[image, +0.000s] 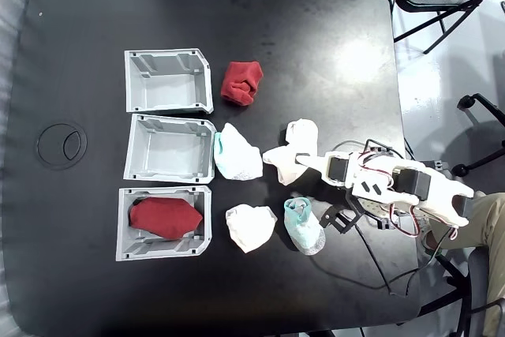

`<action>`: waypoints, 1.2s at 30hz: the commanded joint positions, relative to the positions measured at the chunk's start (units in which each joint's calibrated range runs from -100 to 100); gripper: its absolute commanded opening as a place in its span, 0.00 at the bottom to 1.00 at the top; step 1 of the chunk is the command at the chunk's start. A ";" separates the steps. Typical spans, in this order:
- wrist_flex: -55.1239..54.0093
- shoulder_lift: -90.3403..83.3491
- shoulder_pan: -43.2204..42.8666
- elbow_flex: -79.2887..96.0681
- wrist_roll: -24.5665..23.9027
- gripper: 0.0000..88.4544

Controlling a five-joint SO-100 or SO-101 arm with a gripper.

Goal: Put the sock in the container

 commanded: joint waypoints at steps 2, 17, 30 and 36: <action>-1.17 -0.25 -0.44 -0.19 -0.33 0.01; -1.09 -0.25 -0.44 -0.10 -0.33 0.01; -1.09 -0.25 -0.44 -0.10 -0.33 0.02; -1.09 -0.25 -0.44 -0.10 -0.16 0.02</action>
